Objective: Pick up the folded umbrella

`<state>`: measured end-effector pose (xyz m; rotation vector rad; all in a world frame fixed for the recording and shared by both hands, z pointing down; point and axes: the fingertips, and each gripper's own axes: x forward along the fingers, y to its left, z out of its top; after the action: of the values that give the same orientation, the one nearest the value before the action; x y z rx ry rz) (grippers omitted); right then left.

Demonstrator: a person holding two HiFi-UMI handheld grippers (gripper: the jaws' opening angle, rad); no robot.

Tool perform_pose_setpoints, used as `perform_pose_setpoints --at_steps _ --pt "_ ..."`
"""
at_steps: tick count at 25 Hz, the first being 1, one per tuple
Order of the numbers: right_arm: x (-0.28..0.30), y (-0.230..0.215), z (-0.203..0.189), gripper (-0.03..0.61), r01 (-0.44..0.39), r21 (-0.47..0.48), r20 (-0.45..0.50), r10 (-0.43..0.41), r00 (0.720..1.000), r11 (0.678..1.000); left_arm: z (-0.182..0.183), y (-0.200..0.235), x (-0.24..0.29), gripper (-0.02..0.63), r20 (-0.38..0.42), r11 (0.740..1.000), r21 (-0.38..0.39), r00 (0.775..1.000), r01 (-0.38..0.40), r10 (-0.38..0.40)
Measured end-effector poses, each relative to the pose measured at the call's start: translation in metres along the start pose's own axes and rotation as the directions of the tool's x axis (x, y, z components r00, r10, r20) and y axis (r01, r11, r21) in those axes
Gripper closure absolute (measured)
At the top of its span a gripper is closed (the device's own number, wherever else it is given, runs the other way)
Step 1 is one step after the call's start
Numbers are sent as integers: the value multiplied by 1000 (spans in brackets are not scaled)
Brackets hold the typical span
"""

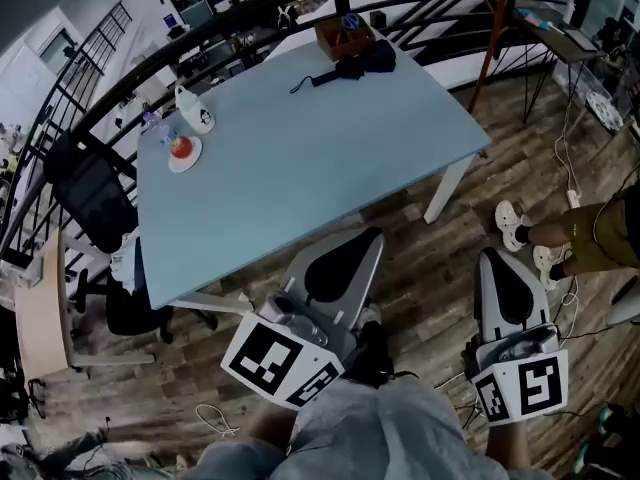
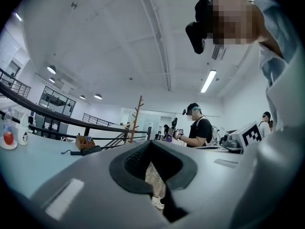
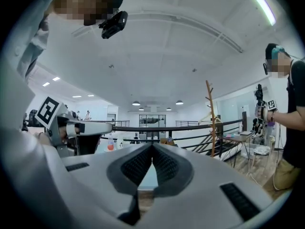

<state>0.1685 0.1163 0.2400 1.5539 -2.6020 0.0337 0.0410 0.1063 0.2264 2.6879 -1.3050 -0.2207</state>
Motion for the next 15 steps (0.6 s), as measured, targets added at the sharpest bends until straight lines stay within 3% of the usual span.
perform_pose_setpoints --at_steps 15 --pt "131 -20 18 578 -30 -16 8 30 1000 999 19 105 66 609 21 999 4 999 -32 32"
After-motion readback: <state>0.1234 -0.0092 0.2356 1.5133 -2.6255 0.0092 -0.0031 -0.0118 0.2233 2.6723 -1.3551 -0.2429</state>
